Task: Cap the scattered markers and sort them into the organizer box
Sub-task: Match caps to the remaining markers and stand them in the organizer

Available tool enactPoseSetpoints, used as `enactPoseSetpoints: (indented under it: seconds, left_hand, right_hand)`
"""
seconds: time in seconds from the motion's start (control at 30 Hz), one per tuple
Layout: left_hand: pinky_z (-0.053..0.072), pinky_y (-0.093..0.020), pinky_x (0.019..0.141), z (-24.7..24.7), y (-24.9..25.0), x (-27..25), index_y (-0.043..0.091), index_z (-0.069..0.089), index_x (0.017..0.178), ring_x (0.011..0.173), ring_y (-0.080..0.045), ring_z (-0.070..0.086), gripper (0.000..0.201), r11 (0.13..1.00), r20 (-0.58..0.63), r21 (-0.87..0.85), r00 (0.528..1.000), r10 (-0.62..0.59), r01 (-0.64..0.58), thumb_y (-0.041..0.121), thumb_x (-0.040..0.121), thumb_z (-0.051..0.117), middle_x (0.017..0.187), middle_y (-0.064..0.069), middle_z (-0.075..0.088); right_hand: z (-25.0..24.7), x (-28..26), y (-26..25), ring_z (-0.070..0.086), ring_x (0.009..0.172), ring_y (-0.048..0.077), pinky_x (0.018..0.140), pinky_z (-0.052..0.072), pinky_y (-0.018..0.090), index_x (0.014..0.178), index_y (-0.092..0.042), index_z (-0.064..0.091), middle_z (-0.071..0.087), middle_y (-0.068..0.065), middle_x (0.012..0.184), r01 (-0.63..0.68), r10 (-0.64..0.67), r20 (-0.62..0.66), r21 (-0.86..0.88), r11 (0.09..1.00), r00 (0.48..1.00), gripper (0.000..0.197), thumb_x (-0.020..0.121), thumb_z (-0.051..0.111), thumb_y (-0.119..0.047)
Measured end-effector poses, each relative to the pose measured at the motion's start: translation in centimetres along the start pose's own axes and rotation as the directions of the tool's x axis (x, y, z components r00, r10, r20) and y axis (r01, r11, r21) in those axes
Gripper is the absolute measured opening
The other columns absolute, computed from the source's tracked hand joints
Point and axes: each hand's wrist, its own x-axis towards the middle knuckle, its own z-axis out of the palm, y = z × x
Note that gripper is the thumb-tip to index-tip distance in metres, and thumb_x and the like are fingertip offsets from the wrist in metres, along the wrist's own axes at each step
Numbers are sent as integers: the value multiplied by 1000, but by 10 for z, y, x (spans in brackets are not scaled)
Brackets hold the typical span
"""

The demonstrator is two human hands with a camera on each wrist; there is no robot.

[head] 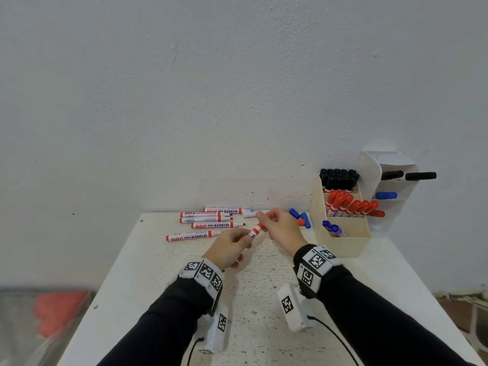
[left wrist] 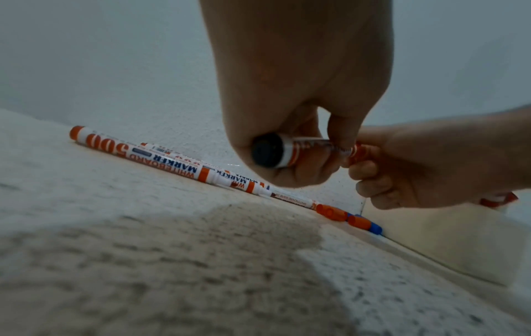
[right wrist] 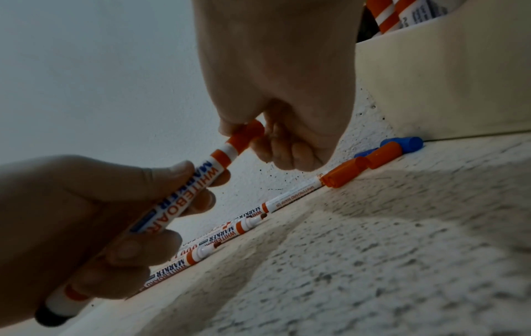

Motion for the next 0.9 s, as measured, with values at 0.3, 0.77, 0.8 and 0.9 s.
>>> enactPoseSetpoints:
  seconds: [0.3,0.77,0.8,0.9]
  left_hand:
    - [42,-18,71,3,-3,0,18,63,108,87,-11,56,19,912,-84,357,965,249,-204,25,93,54,93,5,63]
    - [40,-21,73,-4,-8,3,27,56,110,89,-6,47,18,723,-92,683,970,225,-103,29,92,53,111,8,54]
    - [39,-20,72,-3,-8,4,26,56,110,89,-6,48,18,724,-90,682,971,222,-102,29,92,53,112,8,54]
    - [40,-20,72,-2,-8,5,26,56,109,89,-6,49,18,727,-88,680,973,213,-98,30,92,53,112,8,54]
  right_hand:
    - [-7,-4,3,36,58,11,60,31,26,67,-14,46,36,-3,61,-50,62,101,-121,991,993,39,90,51,-45]
    - [-18,9,31,36,132,20,109,26,25,129,-5,52,41,7,141,48,29,152,-482,875,988,37,93,43,-2]
    - [-20,12,35,37,131,20,109,26,24,126,-5,54,42,6,140,51,17,134,-488,871,991,35,93,43,-3]
    - [-23,22,40,46,118,24,103,36,29,105,-10,66,54,7,122,15,-18,-2,-481,876,1000,26,91,44,-4]
